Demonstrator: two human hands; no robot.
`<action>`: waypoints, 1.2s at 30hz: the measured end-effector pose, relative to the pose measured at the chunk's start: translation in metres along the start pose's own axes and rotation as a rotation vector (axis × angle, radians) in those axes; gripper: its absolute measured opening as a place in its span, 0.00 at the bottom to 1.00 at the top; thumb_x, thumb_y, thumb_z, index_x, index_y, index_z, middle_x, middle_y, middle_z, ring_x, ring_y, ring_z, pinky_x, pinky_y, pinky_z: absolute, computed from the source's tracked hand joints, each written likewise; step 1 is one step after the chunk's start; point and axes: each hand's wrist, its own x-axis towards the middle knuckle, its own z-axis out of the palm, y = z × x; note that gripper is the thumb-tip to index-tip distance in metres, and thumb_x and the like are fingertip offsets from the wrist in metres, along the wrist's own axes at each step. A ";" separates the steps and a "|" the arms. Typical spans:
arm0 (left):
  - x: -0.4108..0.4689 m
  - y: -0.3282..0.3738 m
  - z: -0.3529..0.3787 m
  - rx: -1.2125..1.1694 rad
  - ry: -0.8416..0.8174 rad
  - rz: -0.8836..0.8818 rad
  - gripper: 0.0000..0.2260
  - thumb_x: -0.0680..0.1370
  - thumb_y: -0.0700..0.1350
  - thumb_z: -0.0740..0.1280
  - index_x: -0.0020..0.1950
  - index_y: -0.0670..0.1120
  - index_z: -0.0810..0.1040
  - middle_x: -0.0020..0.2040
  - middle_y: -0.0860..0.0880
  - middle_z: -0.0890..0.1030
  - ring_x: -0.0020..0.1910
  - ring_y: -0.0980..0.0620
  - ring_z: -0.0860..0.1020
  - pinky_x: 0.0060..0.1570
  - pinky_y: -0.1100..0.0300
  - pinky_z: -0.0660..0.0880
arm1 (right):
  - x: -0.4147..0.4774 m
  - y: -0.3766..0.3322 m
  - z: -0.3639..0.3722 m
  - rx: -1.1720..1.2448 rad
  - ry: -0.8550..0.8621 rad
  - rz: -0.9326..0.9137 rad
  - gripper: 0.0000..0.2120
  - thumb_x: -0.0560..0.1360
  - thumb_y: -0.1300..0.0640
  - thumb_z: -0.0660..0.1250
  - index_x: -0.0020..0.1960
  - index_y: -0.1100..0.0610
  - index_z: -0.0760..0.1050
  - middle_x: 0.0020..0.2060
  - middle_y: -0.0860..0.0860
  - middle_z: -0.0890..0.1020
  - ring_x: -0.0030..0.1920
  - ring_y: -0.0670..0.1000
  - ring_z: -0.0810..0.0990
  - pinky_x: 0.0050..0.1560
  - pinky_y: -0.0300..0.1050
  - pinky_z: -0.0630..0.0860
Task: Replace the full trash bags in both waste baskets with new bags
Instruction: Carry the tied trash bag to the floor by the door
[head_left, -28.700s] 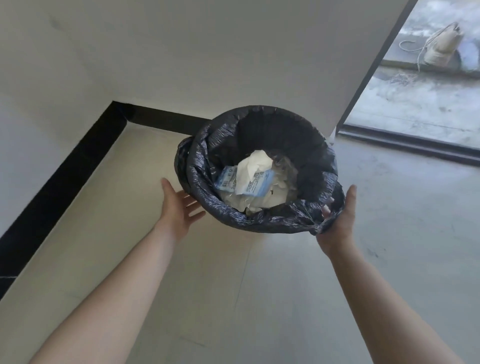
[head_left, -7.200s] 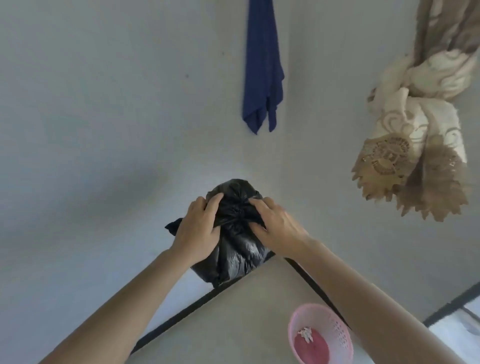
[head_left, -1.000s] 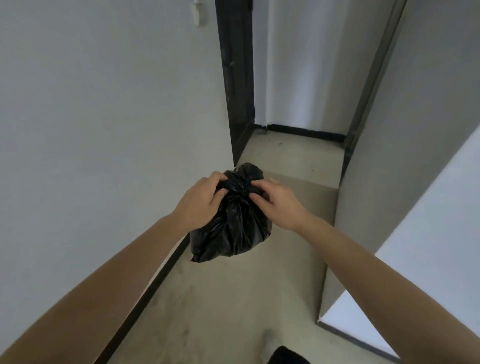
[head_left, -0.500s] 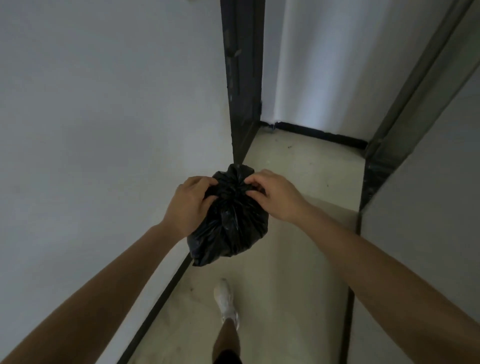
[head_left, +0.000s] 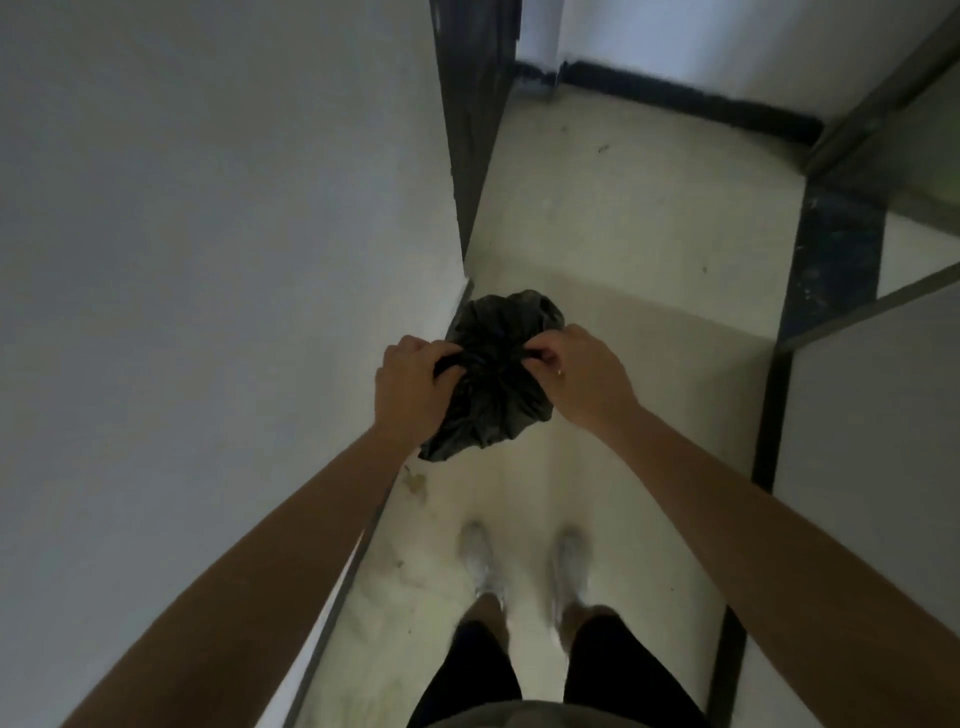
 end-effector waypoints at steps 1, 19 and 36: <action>0.012 -0.011 0.022 -0.057 -0.035 -0.041 0.11 0.79 0.47 0.67 0.60 0.51 0.82 0.51 0.43 0.80 0.54 0.43 0.76 0.54 0.52 0.72 | 0.016 0.014 0.019 0.018 -0.023 0.037 0.11 0.79 0.51 0.66 0.59 0.51 0.79 0.50 0.52 0.79 0.49 0.53 0.80 0.49 0.44 0.74; 0.044 -0.265 0.408 -0.197 -0.135 -0.609 0.10 0.80 0.41 0.62 0.59 0.43 0.76 0.52 0.45 0.81 0.49 0.50 0.77 0.44 0.65 0.65 | 0.140 0.250 0.414 0.223 -0.327 0.151 0.12 0.81 0.57 0.63 0.63 0.59 0.76 0.53 0.55 0.83 0.50 0.51 0.81 0.48 0.33 0.69; 0.045 -0.301 0.414 0.106 -0.256 -0.552 0.26 0.83 0.55 0.55 0.78 0.43 0.60 0.78 0.38 0.60 0.77 0.39 0.57 0.74 0.43 0.56 | 0.199 0.261 0.423 -0.088 -0.619 0.015 0.25 0.85 0.50 0.53 0.80 0.54 0.55 0.77 0.57 0.63 0.75 0.57 0.64 0.72 0.49 0.62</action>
